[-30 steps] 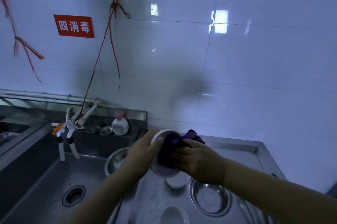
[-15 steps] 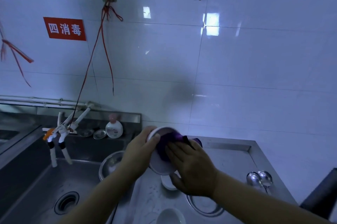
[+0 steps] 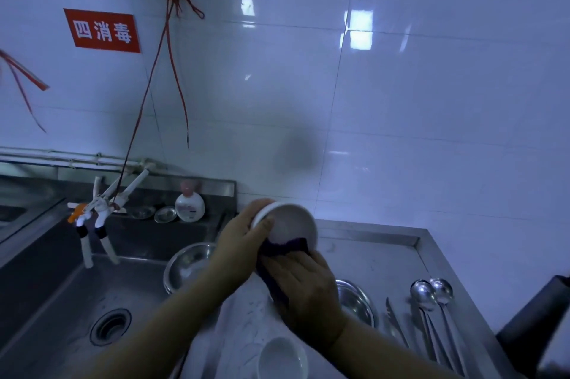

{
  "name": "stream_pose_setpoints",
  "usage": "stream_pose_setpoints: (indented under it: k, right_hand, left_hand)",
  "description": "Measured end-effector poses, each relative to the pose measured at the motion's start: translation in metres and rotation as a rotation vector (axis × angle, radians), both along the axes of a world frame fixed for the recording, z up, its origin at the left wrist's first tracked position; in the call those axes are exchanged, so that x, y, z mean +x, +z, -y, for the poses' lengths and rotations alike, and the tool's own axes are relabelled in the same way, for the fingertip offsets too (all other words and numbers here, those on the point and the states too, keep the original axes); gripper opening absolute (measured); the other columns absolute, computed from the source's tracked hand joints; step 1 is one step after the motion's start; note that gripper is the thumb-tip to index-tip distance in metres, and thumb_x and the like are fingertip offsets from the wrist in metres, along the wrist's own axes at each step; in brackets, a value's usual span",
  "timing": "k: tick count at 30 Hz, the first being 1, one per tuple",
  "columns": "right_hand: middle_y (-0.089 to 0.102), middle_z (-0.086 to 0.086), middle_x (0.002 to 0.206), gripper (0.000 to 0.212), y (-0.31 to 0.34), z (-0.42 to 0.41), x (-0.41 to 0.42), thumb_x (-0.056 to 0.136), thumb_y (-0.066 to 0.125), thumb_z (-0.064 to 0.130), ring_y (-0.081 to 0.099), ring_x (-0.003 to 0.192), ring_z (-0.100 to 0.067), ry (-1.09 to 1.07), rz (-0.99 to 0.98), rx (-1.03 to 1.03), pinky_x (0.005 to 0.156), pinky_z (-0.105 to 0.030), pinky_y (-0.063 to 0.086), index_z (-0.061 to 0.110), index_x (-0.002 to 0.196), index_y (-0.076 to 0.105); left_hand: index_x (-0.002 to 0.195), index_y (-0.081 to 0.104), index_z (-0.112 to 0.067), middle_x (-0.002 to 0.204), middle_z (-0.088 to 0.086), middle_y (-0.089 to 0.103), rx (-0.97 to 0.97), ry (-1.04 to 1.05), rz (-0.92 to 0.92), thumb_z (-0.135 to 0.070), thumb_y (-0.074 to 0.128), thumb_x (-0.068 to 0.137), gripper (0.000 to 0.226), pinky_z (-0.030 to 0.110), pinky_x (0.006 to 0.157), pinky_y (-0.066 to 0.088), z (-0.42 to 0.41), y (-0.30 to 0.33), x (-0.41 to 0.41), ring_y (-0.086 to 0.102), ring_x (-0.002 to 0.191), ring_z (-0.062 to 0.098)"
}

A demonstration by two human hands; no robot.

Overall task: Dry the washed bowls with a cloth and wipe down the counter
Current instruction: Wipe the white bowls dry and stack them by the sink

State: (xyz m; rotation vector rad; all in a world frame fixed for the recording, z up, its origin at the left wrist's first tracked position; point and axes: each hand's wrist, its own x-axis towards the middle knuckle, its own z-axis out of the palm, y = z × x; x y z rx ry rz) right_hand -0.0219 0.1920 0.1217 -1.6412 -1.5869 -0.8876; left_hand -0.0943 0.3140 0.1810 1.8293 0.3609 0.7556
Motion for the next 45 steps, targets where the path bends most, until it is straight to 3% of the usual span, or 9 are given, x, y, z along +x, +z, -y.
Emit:
stream_pose_setpoints:
  k: [5,8,10,15,26,30,36,40,45]
  right_hand:
    - [0.073,-0.004,0.092,0.009,0.009,0.009,0.041,0.089,0.067,0.014,0.067,0.082,-0.021,0.087,0.398,-0.128,0.079,-0.034,0.052,0.015,0.094,0.074]
    - [0.071,-0.004,0.086,0.012,0.024,-0.002,0.034,0.089,0.067,0.014,0.065,0.075,-0.021,-0.020,0.311,-0.019,0.071,-0.033,0.050,0.014,0.099,0.073]
    - [0.072,-0.005,0.088,0.015,0.031,-0.011,0.020,0.092,0.063,0.019,0.065,0.076,-0.020,-0.106,0.170,0.068,0.073,-0.032,0.049,0.012,0.102,0.072]
    - [0.073,-0.004,0.092,0.015,0.021,-0.023,-0.005,0.090,0.065,0.022,0.066,0.083,-0.016,-0.085,-0.030,0.150,0.085,-0.030,0.052,0.012,0.100,0.071]
    - [0.067,-0.005,0.086,0.009,0.033,-0.003,0.079,0.090,0.063,0.007,0.061,0.079,-0.022,0.240,0.638,-0.138,0.088,-0.035,0.049,0.014,0.092,0.069]
    - [0.069,-0.004,0.084,0.009,0.035,-0.008,0.067,0.091,0.064,0.010,0.062,0.074,-0.021,0.126,0.511,-0.069,0.074,-0.032,0.051,0.014,0.091,0.072]
    - [0.073,-0.002,0.089,0.017,0.019,-0.020,0.020,0.093,0.062,0.027,0.065,0.078,-0.016,-0.037,0.094,0.013,0.077,-0.029,0.051,0.015,0.101,0.070]
    - [0.073,-0.001,0.094,0.015,0.015,-0.015,0.029,0.092,0.064,0.024,0.066,0.083,-0.015,0.041,0.194,0.003,0.082,-0.027,0.048,0.015,0.102,0.071]
    - [0.071,-0.003,0.088,0.007,0.016,-0.008,0.063,0.090,0.066,0.012,0.064,0.079,-0.020,0.196,0.471,-0.101,0.079,-0.032,0.051,0.014,0.093,0.072]
  left_hand:
    - [0.107,0.064,-0.034,0.097,-0.004,0.067,0.016,-0.250,-0.292,-0.038,0.056,0.078,0.031,0.017,0.066,0.051,-0.026,0.026,-0.009,0.063,0.084,0.006]
    - [0.121,0.055,-0.029,0.102,0.005,0.064,-0.117,0.023,-0.126,-0.022,0.065,0.080,0.044,0.028,0.071,0.054,-0.018,0.020,-0.003,0.063,0.089,0.015]
    - [0.118,0.051,-0.032,0.099,-0.004,0.061,-0.102,0.108,0.043,-0.011,0.062,0.083,0.042,0.019,0.068,0.054,0.000,0.008,0.002,0.062,0.084,0.002]
    - [0.124,0.046,-0.035,0.113,-0.024,0.056,-0.089,0.081,0.235,-0.030,0.043,0.089,0.035,0.016,0.082,0.049,0.012,-0.007,0.004,0.055,0.102,-0.003]
    - [0.110,0.062,-0.024,0.101,0.000,0.066,-0.002,-0.131,-0.234,-0.008,0.050,0.084,0.033,0.022,0.074,0.050,-0.020,0.023,-0.002,0.060,0.094,0.018]
    - [0.125,0.048,-0.024,0.109,0.003,0.060,-0.207,0.041,-0.058,-0.018,0.062,0.074,0.053,0.025,0.071,0.049,-0.010,0.013,-0.004,0.059,0.092,0.014]
    - [0.130,0.034,-0.035,0.112,-0.021,0.050,-0.132,0.193,0.219,-0.018,0.048,0.093,0.042,0.010,0.072,0.049,0.025,-0.017,0.004,0.054,0.095,-0.010]
    - [0.118,0.042,-0.047,0.110,-0.019,0.052,-0.128,0.112,0.160,-0.020,0.042,0.093,0.037,0.019,0.071,0.050,0.011,-0.017,0.001,0.056,0.091,-0.004]
    - [0.112,0.054,-0.032,0.110,0.002,0.058,-0.109,-0.003,0.015,-0.028,0.043,0.077,0.037,0.031,0.075,0.050,-0.002,-0.007,-0.004,0.056,0.098,0.019]
